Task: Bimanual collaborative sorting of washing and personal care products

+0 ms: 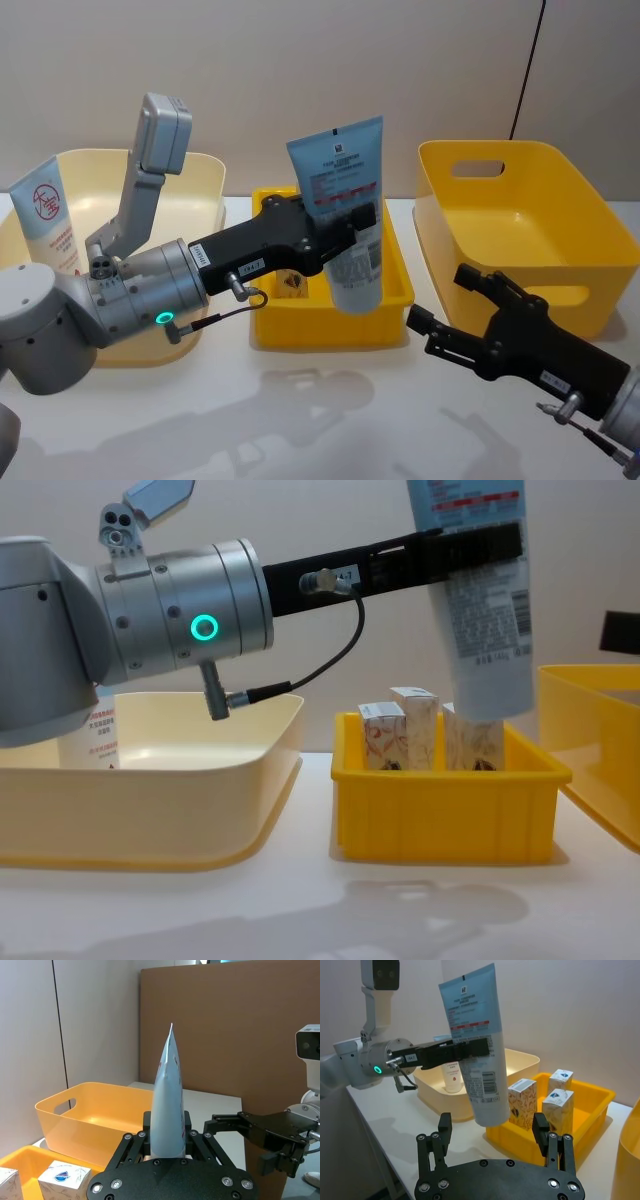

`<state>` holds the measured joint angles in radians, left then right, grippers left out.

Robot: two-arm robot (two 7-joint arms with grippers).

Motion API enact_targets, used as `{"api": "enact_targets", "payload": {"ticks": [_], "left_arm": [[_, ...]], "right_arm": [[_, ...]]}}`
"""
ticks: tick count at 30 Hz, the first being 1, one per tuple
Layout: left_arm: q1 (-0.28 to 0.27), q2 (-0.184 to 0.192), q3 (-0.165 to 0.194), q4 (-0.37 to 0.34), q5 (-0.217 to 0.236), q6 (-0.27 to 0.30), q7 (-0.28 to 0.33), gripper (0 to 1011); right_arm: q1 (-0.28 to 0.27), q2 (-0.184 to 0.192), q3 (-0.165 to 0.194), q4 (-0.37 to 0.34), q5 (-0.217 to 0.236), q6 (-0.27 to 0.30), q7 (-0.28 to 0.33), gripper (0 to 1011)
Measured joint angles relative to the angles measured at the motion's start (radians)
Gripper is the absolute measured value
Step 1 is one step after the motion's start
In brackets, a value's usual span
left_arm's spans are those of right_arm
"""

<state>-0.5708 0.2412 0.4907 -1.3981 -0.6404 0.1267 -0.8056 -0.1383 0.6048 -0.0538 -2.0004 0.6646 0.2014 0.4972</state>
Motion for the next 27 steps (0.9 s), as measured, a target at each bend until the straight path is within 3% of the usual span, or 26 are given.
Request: {"api": "enact_targets", "payload": {"ticks": [12, 27], "left_arm": [[0.000, 0.000, 0.000, 0.000, 0.000, 0.000, 0.000, 300], [0.000, 0.000, 0.000, 0.000, 0.000, 0.000, 0.000, 300]], "right_arm": [[0.069, -0.003, -0.070, -0.004, -0.052, 0.039, -0.063, 1001], [0.181, -0.031, -0.193, 0.056, -0.145, 0.069, -0.122, 1001]]}}
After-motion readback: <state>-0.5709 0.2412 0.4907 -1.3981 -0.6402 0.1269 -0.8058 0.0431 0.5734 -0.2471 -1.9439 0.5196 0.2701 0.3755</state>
